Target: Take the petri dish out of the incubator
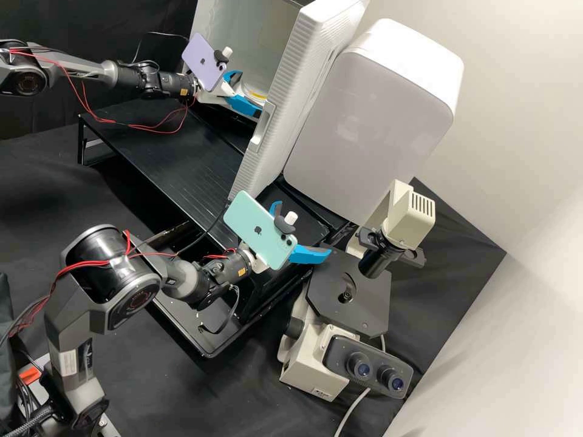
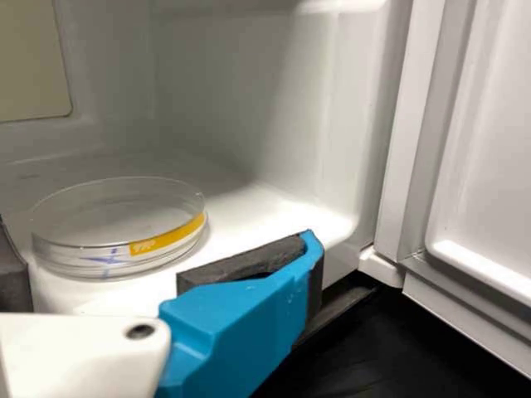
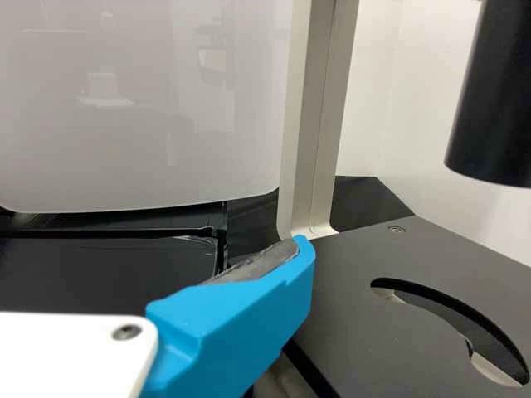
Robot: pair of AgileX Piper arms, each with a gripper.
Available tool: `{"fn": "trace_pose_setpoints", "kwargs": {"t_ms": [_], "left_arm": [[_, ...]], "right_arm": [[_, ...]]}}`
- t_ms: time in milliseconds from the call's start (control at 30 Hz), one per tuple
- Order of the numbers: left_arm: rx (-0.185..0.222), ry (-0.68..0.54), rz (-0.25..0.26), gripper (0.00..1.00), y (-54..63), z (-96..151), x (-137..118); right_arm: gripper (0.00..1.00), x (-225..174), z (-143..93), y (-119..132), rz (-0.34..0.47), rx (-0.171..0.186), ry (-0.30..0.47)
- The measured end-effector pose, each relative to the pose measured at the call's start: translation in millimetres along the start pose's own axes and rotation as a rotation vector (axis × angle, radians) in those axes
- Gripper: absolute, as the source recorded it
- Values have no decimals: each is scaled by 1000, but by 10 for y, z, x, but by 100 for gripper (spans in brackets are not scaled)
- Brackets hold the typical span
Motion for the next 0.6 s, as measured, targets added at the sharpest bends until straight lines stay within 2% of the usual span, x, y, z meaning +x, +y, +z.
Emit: {"fn": "trace_pose_setpoints", "kwargs": {"t_ms": [200, 433, 600], "left_arm": [[-30, 5, 6, 100, 21, 2, -33], [-29, 9, 7, 100, 45, 1, -72], [-39, 11, 14, 100, 107, 6, -129]], "right_arm": [[100, 0, 0, 0, 0, 0, 0], [100, 0, 0, 0, 0, 0, 0], [100, 0, 0, 0, 0, 0, 0]]}}
